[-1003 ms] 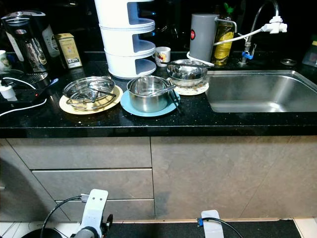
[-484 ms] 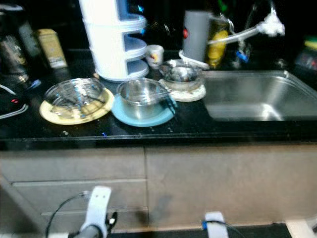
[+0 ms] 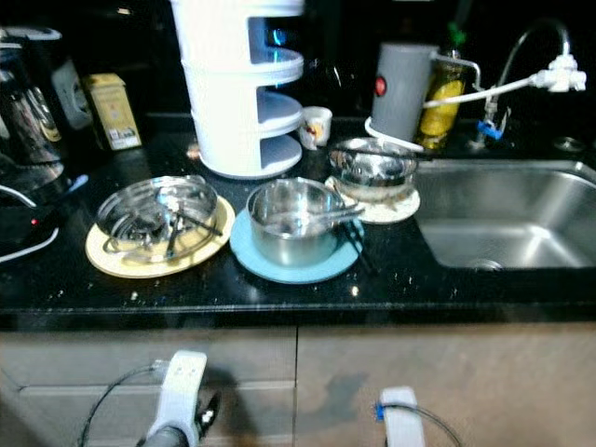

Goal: Kitchen organization

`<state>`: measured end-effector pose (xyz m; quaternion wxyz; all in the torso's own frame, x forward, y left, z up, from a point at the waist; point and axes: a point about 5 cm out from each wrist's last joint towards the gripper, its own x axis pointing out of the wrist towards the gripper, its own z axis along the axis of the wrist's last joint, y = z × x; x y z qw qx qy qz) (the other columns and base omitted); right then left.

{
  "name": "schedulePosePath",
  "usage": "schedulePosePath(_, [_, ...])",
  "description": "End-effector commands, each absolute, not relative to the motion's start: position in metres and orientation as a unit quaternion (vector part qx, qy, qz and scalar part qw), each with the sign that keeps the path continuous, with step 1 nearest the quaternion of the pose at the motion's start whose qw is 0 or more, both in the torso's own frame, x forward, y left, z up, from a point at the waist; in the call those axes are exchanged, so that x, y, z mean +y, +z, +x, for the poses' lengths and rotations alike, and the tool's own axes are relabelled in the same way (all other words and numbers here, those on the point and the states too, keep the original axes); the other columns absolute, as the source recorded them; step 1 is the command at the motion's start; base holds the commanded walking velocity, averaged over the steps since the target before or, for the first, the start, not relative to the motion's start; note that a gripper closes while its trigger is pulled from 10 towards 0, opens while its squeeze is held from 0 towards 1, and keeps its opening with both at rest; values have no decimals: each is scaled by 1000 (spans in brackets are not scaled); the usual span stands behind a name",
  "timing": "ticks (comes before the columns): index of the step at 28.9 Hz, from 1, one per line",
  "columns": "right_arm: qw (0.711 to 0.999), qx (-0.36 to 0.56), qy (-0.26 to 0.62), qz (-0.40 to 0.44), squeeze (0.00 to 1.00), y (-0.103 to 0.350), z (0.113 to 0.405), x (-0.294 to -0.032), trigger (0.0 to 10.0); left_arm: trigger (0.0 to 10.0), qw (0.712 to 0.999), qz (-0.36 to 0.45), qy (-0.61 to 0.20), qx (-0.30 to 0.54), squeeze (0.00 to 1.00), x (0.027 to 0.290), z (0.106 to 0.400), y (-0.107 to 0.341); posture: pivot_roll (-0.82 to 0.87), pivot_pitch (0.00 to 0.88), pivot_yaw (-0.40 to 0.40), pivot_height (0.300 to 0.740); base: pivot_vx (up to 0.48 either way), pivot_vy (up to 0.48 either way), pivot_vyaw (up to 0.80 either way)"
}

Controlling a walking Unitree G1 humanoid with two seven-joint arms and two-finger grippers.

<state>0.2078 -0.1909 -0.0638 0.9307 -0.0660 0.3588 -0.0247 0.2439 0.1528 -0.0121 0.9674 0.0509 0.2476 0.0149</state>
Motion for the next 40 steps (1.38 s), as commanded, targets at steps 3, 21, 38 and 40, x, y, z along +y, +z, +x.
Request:
schedulePosePath(3, [924, 377, -29, -64, 0, -69, 198, -194, 10000, 10000, 966, 64, 38, 249, 0, 161, 239, -14, -19, 75, -43, 740, 0, 0, 0])
schedulePosePath(21, [913, 400, -26, -72, 0, -75, 186, -203, 10000, 10000, 989, 78, -52, 113, 0, 170, 217, 44, -16, 80, -46, 740, 0, 0, 0])
schedulePosePath(38, [915, 395, -8, -76, 0, -73, 192, -198, 10000, 10000, 988, 87, -84, 91, 0, 163, 214, 50, -14, 80, -58, 740, 0, -224, 0])
schedulePosePath(40, [915, 396, -8, -76, 0, -73, 191, -198, 10000, 10000, 988, 90, -93, 78, 0, 163, 211, 53, -14, 80, -58, 740, 0, 0, 0])
